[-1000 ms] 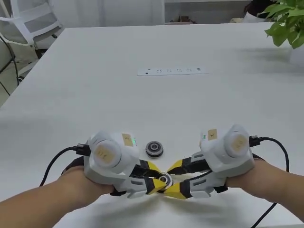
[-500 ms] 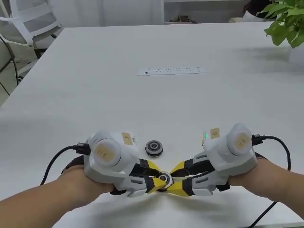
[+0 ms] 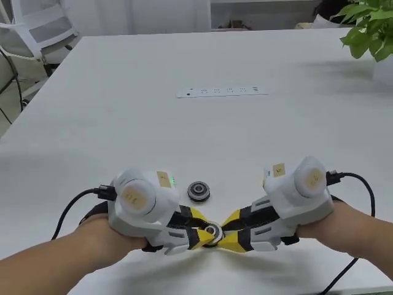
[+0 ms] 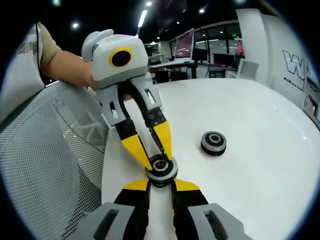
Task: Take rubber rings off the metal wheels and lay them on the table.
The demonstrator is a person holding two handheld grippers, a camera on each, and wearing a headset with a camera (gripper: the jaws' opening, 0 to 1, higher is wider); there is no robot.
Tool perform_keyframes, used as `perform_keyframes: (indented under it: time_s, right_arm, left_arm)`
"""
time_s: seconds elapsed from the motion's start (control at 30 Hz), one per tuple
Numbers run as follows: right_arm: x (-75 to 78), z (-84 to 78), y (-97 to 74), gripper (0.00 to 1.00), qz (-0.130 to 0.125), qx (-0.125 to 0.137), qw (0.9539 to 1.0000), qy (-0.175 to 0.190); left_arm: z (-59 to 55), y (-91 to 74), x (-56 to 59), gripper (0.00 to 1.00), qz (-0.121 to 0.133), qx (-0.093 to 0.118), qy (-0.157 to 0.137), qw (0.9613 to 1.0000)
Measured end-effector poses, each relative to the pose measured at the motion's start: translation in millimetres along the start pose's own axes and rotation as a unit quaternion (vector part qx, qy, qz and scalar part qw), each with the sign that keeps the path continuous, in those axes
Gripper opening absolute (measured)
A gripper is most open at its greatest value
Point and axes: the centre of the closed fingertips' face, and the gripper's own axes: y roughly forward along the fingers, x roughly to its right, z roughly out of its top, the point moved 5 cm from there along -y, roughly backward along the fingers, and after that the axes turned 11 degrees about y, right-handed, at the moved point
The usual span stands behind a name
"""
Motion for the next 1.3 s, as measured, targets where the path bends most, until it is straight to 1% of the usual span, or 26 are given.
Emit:
perform_keyframes:
  time_s: [0.5, 0.57, 0.6, 0.63, 0.67, 0.73, 0.8, 0.93, 0.97, 1.17, 1.3]
  right_arm:
    - [-0.4, -2.7, -2.0, 0.08, 0.012, 0.009, 0.9992, 0.036]
    - [0.2, -3.2, -2.4, 0.07, 0.013, 0.009, 0.9991, 0.04]
    - [3.0, -3.6, -3.0, 0.03, 0.003, 0.008, 0.9992, 0.039]
    - [1.7, -3.7, -3.1, 0.0, 0.011, 0.008, 0.9993, 0.036]
    - [2.4, -4.0, -3.4, 0.0, 0.007, 0.008, 0.999, 0.044]
    - [2.1, -3.8, -3.2, 0.0, 0.008, 0.008, 0.9991, 0.04]
    - [2.2, -3.7, -3.2, 0.0, 0.007, 0.008, 0.9989, 0.045]
    - [3.0, -4.0, -4.2, 0.0, 0.008, 0.014, 0.9978, 0.064]
    - [2.9, -4.3, -4.8, 0.0, 0.01, 0.017, 0.9967, 0.078]
    - [4.9, -4.8, -7.9, 0.0, 0.009, 0.027, 0.9951, 0.095]
    - [7.5, -4.8, -10.7, 0.0, 0.007, 0.038, 0.993, 0.112]
  left_arm:
    - [-0.1, -0.1, 0.1, 0.13, 0.0, 0.0, -0.001, 1.0]
    - [-0.1, -0.1, 0.1, 0.13, 0.001, 0.0, -0.001, 1.0]
    - [0.0, -0.1, 0.2, 0.13, 0.0, 0.0, -0.001, 1.0]
    - [0.0, 0.0, 0.4, 0.13, 0.0, 0.0, -0.001, 1.0]
    - [0.1, 0.1, 0.3, 0.13, 0.0, 0.0, -0.001, 1.0]
    - [0.1, 0.1, 0.1, 0.13, 0.0, 0.0, -0.001, 1.0]
    - [0.0, 0.2, 0.0, 0.13, 0.0, 0.0, -0.001, 1.0]
    - [0.0, 0.2, 0.0, 0.13, 0.0, -0.001, -0.001, 1.0]
    - [0.0, 0.3, 0.0, 0.13, 0.001, -0.001, -0.001, 1.0]
    - [0.3, 0.7, 0.1, 0.13, 0.001, -0.001, -0.002, 1.0]
    - [0.6, 1.0, 0.3, 0.13, 0.001, -0.001, -0.002, 1.0]
